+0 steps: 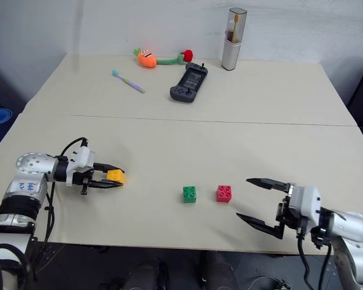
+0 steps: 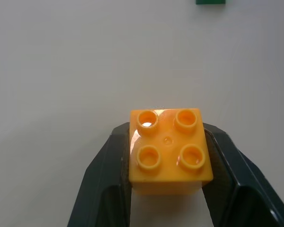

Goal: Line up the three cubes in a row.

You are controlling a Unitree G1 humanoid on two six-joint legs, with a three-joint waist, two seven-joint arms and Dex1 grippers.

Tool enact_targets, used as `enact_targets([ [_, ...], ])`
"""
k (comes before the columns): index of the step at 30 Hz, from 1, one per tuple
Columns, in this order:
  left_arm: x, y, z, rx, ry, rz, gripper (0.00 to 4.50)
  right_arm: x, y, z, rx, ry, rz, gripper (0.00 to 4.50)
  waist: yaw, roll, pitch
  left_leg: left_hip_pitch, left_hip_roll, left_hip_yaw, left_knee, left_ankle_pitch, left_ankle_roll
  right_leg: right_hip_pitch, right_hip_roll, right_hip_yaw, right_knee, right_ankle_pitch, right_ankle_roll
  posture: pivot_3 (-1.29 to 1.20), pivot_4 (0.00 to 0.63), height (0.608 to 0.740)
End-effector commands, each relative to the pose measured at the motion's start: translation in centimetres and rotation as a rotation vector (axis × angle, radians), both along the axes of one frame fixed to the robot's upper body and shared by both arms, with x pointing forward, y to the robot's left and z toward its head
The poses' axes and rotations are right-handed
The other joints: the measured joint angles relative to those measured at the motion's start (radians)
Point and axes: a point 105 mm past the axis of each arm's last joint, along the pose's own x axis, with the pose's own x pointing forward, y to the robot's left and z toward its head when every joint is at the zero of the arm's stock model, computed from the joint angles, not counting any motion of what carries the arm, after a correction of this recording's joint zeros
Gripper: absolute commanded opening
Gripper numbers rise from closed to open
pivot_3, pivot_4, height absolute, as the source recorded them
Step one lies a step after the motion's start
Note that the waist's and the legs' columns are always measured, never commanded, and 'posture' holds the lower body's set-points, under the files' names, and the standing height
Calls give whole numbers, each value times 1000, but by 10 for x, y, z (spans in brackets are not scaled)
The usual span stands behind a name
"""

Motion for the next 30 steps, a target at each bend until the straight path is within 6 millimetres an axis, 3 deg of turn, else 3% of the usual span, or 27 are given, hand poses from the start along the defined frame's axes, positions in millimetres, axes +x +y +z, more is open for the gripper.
enact_targets([
  [1,-21,-36,6,-9,19,-189,1522,-7,-6,15,-16,-56,-34,4500,-1,0,0,0,0,0,0,0,0,0,0,0,0,0,0,0,150,740],
  [4,-32,-64,4,-16,28,-222,1522,-12,-6,15,-14,-51,-51,4500,-3,0,0,0,0,0,0,0,0,0,0,1,0,0,0,0,150,740],
  [6,-39,-72,-5,30,40,-229,1522,-14,-5,14,-12,-48,-52,4500,-4,0,0,1,0,0,0,1,-1,1,1,1,1,0,0,0,150,740],
  [10,-47,-75,-19,83,69,-212,1522,-15,-2,15,-8,-52,-53,4500,-5,0,0,5,0,1,-2,1,-1,2,1,4,1,0,0,0,150,740],
  [13,-38,-75,-25,94,37,-141,1522,-15,0,15,-4,-53,-55,4500,-1,0,0,5,0,1,-2,1,-1,2,1,4,1,0,0,0,150,740],
  [19,-21,-72,-23,84,-8,-80,1522,-13,4,14,4,-54,-51,4500,1,1,0,5,-1,1,-2,1,0,4,1,4,0,0,0,0,150,740],
  [27,-20,-73,-27,98,-10,-127,1522,-9,9,14,13,-53,-39,4500,0,1,0,7,-1,1,-2,1,0,5,1,4,1,0,0,0,150,740],
  [30,-21,-71,-22,64,-8,-113,2490,-9,9,14,15,-52,-37,4500,-3,1,0,8,-1,1,-2,1,0,5,1,4,1,0,0,0,150,740],
])
